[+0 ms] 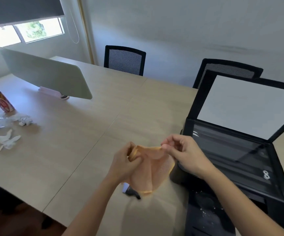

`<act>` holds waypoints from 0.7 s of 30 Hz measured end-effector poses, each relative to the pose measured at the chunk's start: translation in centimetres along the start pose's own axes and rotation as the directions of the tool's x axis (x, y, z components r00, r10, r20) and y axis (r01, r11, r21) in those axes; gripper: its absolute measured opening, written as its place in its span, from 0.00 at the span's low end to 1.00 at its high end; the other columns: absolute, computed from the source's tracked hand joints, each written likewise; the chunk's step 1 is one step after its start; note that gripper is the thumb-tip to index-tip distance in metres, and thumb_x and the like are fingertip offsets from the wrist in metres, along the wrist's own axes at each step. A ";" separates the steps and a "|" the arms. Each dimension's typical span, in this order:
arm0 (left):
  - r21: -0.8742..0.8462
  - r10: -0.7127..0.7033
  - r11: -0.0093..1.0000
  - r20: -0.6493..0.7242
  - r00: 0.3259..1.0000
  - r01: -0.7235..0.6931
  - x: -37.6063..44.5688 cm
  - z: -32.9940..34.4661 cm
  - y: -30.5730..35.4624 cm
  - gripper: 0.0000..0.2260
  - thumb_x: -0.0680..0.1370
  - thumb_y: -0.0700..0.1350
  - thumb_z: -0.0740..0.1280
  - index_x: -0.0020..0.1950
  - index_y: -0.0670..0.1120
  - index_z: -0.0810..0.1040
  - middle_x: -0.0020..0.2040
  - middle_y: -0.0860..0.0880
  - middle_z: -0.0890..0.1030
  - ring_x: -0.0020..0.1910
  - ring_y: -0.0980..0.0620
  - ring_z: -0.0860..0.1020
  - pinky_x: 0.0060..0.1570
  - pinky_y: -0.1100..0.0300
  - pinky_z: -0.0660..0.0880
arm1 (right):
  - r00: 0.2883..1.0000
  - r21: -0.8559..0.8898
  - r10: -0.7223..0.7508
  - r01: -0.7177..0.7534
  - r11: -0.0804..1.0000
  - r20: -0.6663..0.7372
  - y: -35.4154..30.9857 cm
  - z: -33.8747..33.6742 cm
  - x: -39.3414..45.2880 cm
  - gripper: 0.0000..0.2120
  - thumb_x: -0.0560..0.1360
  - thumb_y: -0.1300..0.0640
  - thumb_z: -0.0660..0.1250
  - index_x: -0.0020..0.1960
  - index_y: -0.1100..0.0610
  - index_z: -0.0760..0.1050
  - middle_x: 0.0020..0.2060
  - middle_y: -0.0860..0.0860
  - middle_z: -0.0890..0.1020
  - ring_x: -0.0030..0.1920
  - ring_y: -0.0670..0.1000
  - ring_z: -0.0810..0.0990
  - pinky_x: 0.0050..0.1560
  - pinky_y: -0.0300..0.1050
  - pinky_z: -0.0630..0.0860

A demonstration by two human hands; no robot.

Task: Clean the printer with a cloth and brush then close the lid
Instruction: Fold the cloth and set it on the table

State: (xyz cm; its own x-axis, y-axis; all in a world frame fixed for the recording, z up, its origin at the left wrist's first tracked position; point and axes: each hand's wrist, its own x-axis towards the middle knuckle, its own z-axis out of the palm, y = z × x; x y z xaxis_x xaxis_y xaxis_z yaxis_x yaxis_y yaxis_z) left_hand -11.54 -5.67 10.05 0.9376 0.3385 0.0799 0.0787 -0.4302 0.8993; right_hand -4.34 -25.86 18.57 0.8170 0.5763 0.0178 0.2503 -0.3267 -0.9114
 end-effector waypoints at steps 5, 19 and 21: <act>0.119 0.026 0.992 0.080 0.996 -0.035 2.6 -1.6 -0.8 0.13 0.68 0.45 0.67 0.50 0.57 0.82 0.39 0.56 0.82 0.41 0.58 0.79 0.44 0.59 0.76 | 0.997 -0.077 0.002 0.005 0.997 0.083 -1.3 -1.3 2.3 0.10 0.68 0.57 0.77 0.49 0.51 0.82 0.34 0.45 0.82 0.37 0.49 0.79 0.43 0.49 0.76; 0.260 0.260 0.924 0.109 0.959 -0.280 8.4 -10.3 -1.7 0.05 0.72 0.37 0.71 0.45 0.45 0.80 0.37 0.53 0.81 0.36 0.55 0.77 0.41 0.59 0.76 | 0.999 -0.542 0.046 -0.042 0.840 -0.005 -0.2 -4.0 5.4 0.06 0.73 0.52 0.71 0.38 0.52 0.80 0.31 0.47 0.80 0.31 0.43 0.73 0.34 0.31 0.69; 0.067 0.210 0.973 0.150 0.966 -0.222 9.6 -12.1 -1.2 0.05 0.71 0.40 0.71 0.42 0.49 0.80 0.32 0.54 0.81 0.32 0.58 0.75 0.35 0.63 0.75 | 0.996 -0.464 0.093 -0.080 0.882 0.004 -0.6 -5.1 6.2 0.08 0.72 0.51 0.72 0.36 0.53 0.79 0.30 0.50 0.79 0.31 0.45 0.73 0.34 0.34 0.68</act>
State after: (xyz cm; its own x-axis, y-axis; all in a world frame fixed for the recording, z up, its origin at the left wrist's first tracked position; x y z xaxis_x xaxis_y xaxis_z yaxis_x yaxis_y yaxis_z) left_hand -6.71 8.22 14.94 0.9732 0.1107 0.2017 -0.1091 -0.5498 0.8281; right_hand 3.25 -25.89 21.29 0.8345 0.5468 -0.0686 0.3964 -0.6820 -0.6146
